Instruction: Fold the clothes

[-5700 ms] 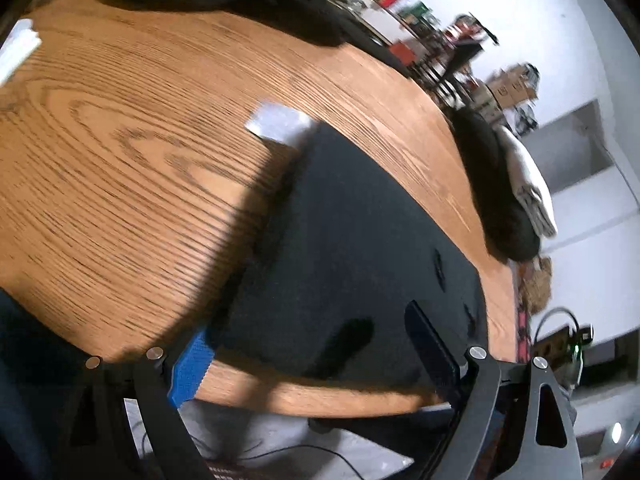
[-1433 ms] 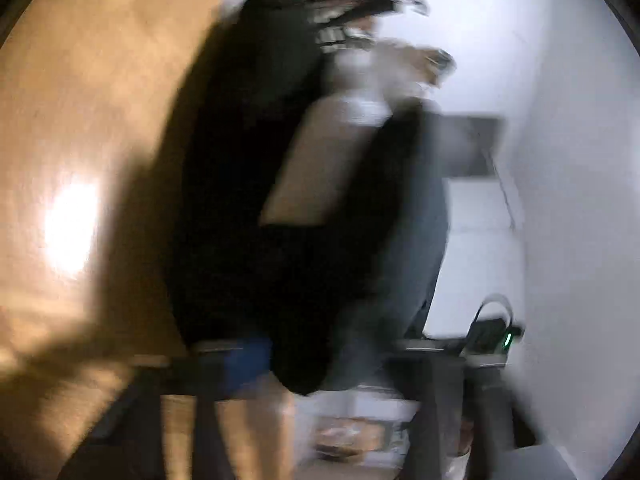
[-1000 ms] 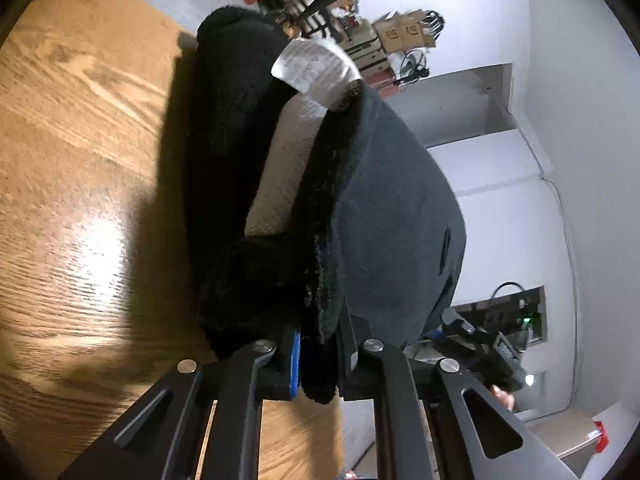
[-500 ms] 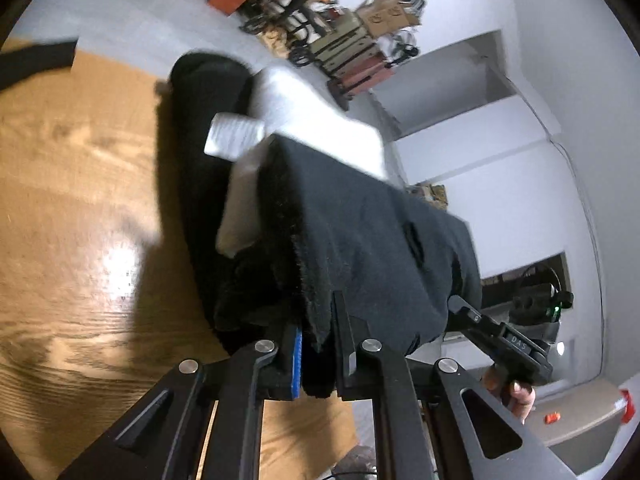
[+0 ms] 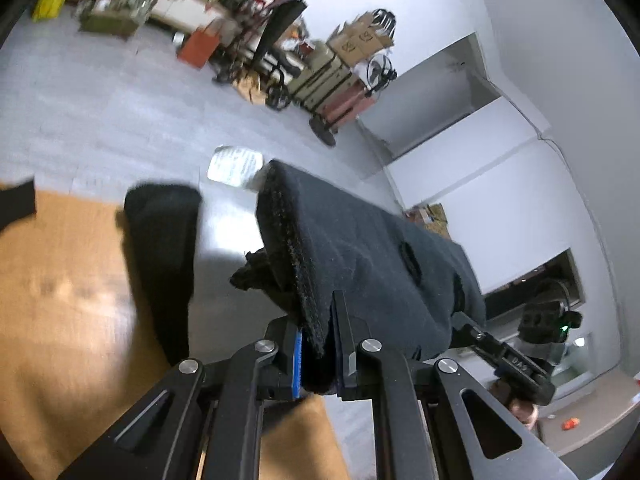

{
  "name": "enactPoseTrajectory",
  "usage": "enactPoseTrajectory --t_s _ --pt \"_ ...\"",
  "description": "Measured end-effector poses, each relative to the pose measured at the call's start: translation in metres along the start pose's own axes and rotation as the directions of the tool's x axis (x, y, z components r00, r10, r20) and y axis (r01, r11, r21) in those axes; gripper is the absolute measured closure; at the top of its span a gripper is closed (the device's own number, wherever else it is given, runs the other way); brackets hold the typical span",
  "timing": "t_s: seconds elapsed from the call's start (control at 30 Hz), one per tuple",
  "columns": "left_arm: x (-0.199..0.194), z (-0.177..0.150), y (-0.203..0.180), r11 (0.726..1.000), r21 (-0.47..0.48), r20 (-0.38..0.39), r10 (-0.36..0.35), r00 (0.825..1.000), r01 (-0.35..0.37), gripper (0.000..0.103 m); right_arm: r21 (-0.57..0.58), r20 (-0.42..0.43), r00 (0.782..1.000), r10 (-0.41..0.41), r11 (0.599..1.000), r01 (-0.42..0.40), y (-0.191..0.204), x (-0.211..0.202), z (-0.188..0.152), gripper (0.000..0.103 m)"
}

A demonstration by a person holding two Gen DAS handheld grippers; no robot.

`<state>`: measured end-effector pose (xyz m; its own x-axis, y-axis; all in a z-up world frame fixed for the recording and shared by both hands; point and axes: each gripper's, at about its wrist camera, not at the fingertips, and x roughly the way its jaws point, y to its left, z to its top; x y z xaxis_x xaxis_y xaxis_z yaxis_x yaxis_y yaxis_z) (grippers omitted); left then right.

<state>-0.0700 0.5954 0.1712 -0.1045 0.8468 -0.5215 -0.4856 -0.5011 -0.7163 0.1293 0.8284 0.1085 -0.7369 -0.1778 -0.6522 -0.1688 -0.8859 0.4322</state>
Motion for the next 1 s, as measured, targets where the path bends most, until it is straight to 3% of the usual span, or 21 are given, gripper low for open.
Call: enactPoseTrajectory --t_s 0.1,0.2,0.23,0.27,0.3,0.33,0.37,0.43,0.5,0.57,0.63,0.8,0.87,0.97,1.0 --pt "0.036 -0.009 0.032 1.0 -0.002 -0.01 0.022 1.0 -0.022 0.092 -0.002 0.01 1.0 -0.018 1.0 0.018 -0.022 0.032 0.006 0.09" --pt "0.063 -0.039 0.08 0.997 -0.073 -0.066 0.0 0.998 -0.005 0.092 0.024 -0.04 0.999 -0.011 1.0 0.012 -0.05 0.067 -0.018 0.09" --pt "0.067 -0.05 0.092 0.995 -0.095 -0.082 -0.015 0.996 0.007 0.087 0.029 -0.062 0.998 -0.012 1.0 0.014 -0.058 0.075 -0.028 0.09" --pt "0.065 -0.062 0.103 0.993 -0.121 -0.097 -0.028 0.995 0.017 0.071 0.046 -0.087 0.996 -0.008 0.999 0.012 -0.067 0.079 -0.042 0.085" --pt "0.06 -0.073 0.111 0.989 -0.144 -0.119 -0.033 0.992 0.015 0.058 0.082 -0.113 0.994 0.006 0.997 0.003 -0.078 0.08 -0.057 0.069" --pt "0.051 -0.081 0.118 0.987 -0.163 -0.139 -0.032 0.99 0.009 0.034 0.1 -0.125 0.992 0.01 0.995 0.002 -0.085 0.077 -0.065 0.06" --pt "0.041 -0.086 0.123 0.985 -0.172 -0.147 -0.031 0.989 0.005 0.025 0.114 -0.13 0.991 0.015 0.994 0.0 -0.092 0.071 -0.071 0.055" --pt "0.02 -0.084 0.126 0.988 -0.153 -0.126 -0.027 0.992 0.007 0.026 0.103 -0.073 0.997 0.02 0.995 -0.012 -0.101 0.041 -0.074 0.048" --pt "0.001 -0.066 0.118 0.994 -0.111 -0.069 0.006 0.998 -0.014 0.025 0.085 -0.033 0.999 0.007 0.996 -0.004 -0.104 0.018 -0.069 0.033" --pt "-0.005 -0.038 0.104 0.998 -0.048 -0.013 0.04 0.999 -0.04 0.024 0.061 -0.009 1.0 -0.018 0.998 0.018 -0.098 0.006 -0.057 0.032" --pt "0.007 -0.009 0.091 0.999 0.012 -0.015 0.052 0.999 -0.052 0.024 0.042 0.015 0.999 -0.04 0.998 0.04 -0.088 0.002 -0.041 0.032" --pt "0.055 0.016 0.078 0.988 0.032 -0.1 0.151 0.983 -0.149 0.024 0.006 -0.015 0.989 -0.148 0.989 0.148 -0.066 0.036 -0.004 0.034" --pt "0.067 0.007 0.064 0.986 0.07 -0.138 0.158 0.978 -0.149 0.024 -0.024 -0.059 0.98 -0.191 0.982 0.19 -0.064 0.054 0.005 0.037" --pt "0.086 -0.011 0.059 0.973 0.12 -0.214 0.219 0.952 -0.197 0.024 -0.046 -0.131 0.967 -0.219 0.976 0.214 -0.064 0.079 0.014 0.04" --pt "0.091 -0.016 0.059 0.973 0.121 -0.24 0.22 0.945 -0.196 0.025 -0.042 -0.163 0.965 -0.204 0.979 0.2 -0.064 0.089 0.015 0.049"
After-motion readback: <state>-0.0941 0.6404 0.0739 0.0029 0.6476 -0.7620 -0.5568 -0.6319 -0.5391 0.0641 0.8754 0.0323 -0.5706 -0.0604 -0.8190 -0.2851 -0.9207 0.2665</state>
